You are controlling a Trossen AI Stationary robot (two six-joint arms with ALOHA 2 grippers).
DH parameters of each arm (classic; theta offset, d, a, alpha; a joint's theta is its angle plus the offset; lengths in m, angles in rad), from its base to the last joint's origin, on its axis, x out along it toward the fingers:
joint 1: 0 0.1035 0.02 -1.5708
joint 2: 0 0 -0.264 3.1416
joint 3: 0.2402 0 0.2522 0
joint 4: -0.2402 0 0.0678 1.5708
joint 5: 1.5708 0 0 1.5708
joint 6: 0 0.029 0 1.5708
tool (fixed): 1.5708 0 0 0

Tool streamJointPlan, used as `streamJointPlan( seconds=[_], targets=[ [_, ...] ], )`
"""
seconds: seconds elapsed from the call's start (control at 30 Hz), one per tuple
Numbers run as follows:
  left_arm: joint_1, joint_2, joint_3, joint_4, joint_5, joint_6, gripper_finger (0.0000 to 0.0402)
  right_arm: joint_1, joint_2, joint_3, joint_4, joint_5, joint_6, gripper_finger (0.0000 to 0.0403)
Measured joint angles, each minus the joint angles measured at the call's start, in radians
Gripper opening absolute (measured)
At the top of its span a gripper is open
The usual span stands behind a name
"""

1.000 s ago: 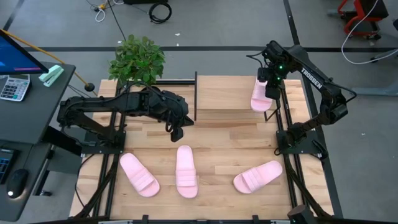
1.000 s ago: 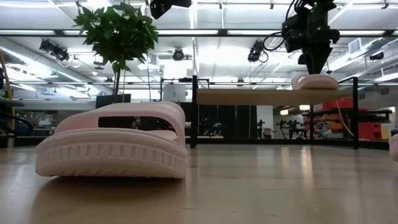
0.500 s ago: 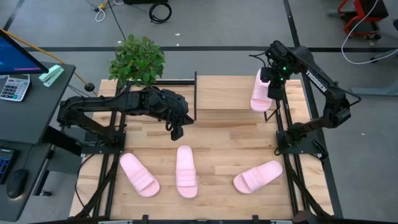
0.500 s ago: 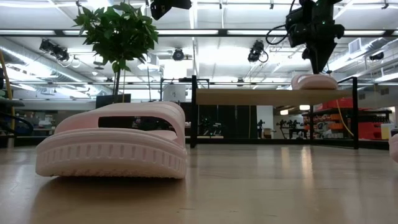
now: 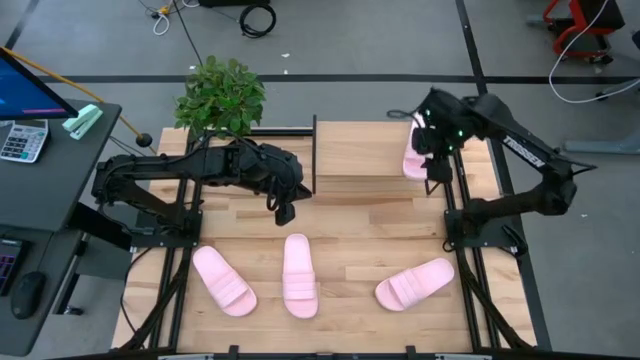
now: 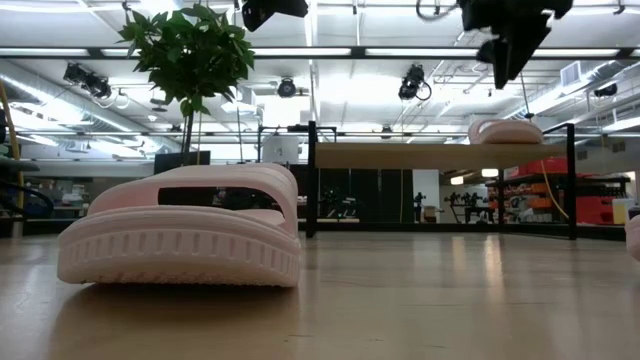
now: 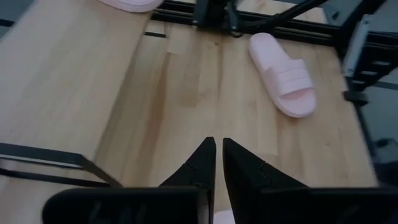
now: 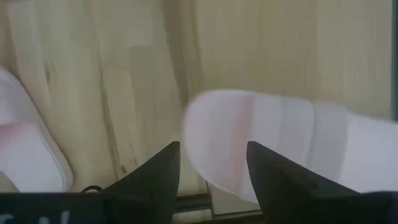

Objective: Pick and place slides into the shelf
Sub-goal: Put the middle right pink slide on the shelf

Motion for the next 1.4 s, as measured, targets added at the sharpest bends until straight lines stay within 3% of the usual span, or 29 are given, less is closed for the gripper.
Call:
streamJointPlan(
  seconds=[0.27, 0.43, 0.63, 0.8, 1.4],
  targets=[
    [0.001, 0.0, 0.0, 0.0, -0.049, 0.031, 0.0035, 0.277, -0.057, -0.022, 0.003, 0.238, 0.232, 0.0195],
    [0.002, 0.0, 0.0, 0.0, -0.062, 0.04, 0.0041, 0.42, -0.076, -0.165, 0.067, 0.3, 0.398, 0.0204],
    [0.002, 0.0, 0.0, 0.0, -0.08, 0.044, 0.0033, 0.573, -0.07, -0.338, 0.122, 0.512, 0.534, 0.0213],
    [0.006, 0.0, 0.0, 0.0, -0.083, 0.062, 0.003, 0.634, -0.07, -0.403, 0.157, 0.648, 0.664, 0.0214],
    [0.006, 0.0, 0.0, 0.0, -0.083, 0.067, 0.003, 0.58, -0.071, -0.441, 0.2, 0.61, 0.698, 0.0162]
  ],
)
